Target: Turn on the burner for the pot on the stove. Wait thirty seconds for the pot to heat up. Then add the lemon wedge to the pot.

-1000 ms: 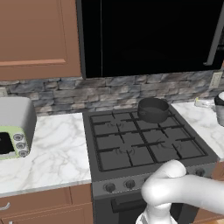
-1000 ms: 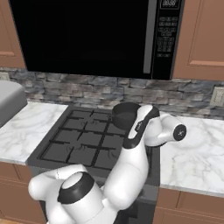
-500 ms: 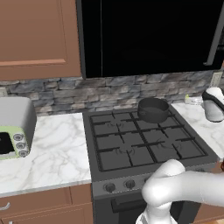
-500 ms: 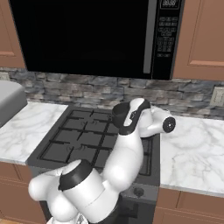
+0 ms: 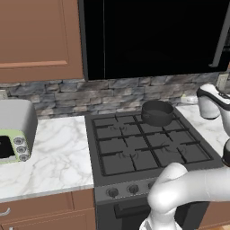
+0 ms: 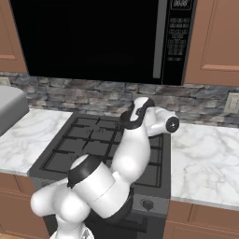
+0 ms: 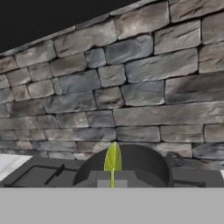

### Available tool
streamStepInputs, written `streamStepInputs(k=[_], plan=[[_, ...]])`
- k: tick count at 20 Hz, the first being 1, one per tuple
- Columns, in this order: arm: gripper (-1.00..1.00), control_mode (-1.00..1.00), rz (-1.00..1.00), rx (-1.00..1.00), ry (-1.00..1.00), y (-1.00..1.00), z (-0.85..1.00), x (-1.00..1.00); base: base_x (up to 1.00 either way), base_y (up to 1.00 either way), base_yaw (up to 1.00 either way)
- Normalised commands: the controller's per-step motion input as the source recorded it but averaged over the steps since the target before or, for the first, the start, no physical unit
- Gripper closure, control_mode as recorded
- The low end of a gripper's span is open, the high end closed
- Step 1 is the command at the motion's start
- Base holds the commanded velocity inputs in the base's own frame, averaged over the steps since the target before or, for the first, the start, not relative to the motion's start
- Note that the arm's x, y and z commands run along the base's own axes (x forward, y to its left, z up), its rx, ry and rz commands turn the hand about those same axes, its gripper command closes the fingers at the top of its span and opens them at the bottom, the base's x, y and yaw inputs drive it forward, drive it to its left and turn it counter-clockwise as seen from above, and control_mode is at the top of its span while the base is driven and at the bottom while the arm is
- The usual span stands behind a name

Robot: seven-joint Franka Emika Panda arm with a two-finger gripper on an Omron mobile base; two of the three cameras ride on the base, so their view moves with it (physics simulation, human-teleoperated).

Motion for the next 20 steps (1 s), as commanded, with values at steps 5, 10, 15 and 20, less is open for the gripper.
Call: streamStepInputs(k=[5, 10, 15, 20], plan=[[1.00, -1.00, 0.00, -0.03, 0.00, 0.11, 0.00, 0.32, 0.00, 0.00, 0.00], [1.00, -1.00, 0.00, -0.05, 0.01, 0.22, -0.04, 0.32, 0.00, 0.00, 0.00], [1.00, -1.00, 0.00, -0.05, 0.02, 0.24, -0.08, 0.24, 0.00, 0.00, 0.00], [1.00, -1.00, 0.00, -0.05, 0.01, 0.18, -0.11, 0.22, 0.00, 0.00, 0.00]])
